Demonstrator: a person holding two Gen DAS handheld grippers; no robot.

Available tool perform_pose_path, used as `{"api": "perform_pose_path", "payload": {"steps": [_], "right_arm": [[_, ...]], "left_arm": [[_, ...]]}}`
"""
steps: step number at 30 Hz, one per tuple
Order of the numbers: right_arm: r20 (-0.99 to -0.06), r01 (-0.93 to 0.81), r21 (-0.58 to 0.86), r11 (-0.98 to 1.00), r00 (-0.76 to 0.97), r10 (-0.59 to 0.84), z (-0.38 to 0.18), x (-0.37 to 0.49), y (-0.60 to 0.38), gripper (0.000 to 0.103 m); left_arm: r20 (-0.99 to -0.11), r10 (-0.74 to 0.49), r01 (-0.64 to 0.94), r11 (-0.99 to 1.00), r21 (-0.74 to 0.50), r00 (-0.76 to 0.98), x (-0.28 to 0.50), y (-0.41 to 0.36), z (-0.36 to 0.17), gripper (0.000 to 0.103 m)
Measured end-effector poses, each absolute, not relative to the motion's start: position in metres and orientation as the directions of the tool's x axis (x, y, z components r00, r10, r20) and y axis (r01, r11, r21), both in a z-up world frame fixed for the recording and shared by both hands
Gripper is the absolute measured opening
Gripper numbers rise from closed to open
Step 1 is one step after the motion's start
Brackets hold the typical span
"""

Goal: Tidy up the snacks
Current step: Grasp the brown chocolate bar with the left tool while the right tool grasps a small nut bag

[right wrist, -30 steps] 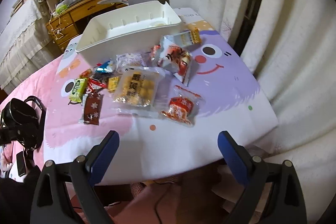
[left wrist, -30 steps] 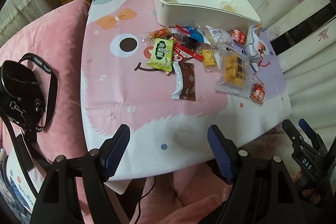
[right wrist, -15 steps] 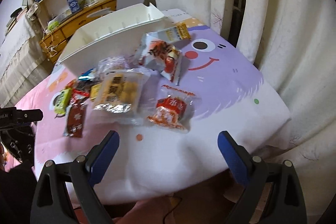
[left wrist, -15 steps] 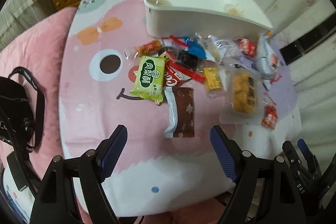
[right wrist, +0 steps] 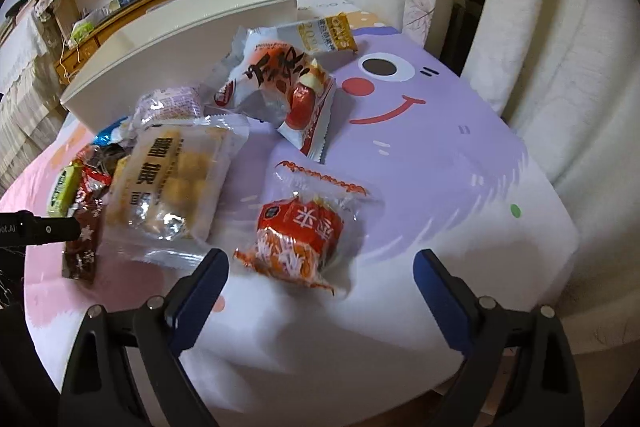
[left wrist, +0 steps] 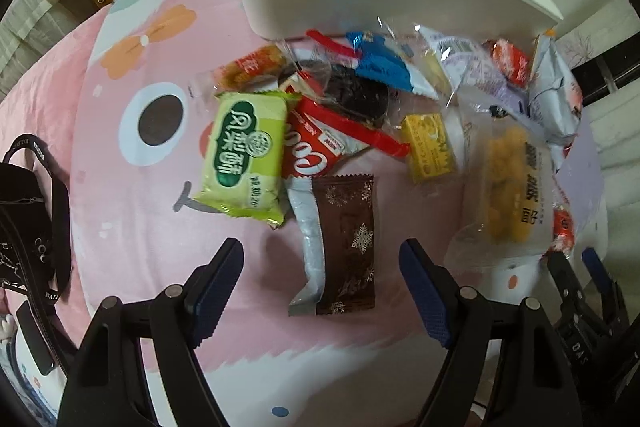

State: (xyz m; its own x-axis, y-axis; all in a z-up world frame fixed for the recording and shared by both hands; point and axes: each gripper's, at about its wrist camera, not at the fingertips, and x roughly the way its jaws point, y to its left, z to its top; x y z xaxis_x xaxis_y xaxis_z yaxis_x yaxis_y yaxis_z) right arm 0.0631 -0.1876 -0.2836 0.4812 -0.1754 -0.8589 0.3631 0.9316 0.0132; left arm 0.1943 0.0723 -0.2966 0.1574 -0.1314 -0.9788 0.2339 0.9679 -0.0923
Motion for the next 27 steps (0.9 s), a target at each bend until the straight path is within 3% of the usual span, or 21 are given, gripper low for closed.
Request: {"api": "perform_pose_path", "payload": {"steps": [8, 15, 20, 25, 27], "right_arm": [[-0.872, 0.336, 0.002, 0.942, 0.462, -0.163, -0.293, 0.084, -0.189, 0.082], [-0.872, 0.324, 0.001, 0.946, 0.463, -0.158, -0.295, 0.095, -0.188, 0.077], [-0.88, 0.355, 0.037, 0.934, 0.454, -0.138, -0.297, 0.101, -0.196, 0.077], [-0.889, 0.385, 0.068, 0.921, 0.442, -0.119, -0.298, 0.108, -0.203, 0.077], [-0.895, 0.399, 0.103, 0.911, 0.437, -0.09, -0.299, 0.109, -0.206, 0.072]], "left_arm": [[-0.984, -0.142, 0.241, 0.964, -0.113, 0.107, 0.198, 0.065, -0.312, 0.073], [-0.981, -0.147, 0.259, 0.959, -0.11, 0.126, 0.199, 0.064, -0.315, 0.056], [-0.983, -0.122, 0.259, 0.962, -0.082, 0.141, 0.208, 0.066, -0.311, 0.034], [-0.981, -0.139, 0.248, 0.964, -0.102, 0.138, 0.214, 0.075, -0.312, 0.026], [-0.98, -0.146, 0.244, 0.964, -0.109, 0.139, 0.215, 0.077, -0.312, 0.024]]}}
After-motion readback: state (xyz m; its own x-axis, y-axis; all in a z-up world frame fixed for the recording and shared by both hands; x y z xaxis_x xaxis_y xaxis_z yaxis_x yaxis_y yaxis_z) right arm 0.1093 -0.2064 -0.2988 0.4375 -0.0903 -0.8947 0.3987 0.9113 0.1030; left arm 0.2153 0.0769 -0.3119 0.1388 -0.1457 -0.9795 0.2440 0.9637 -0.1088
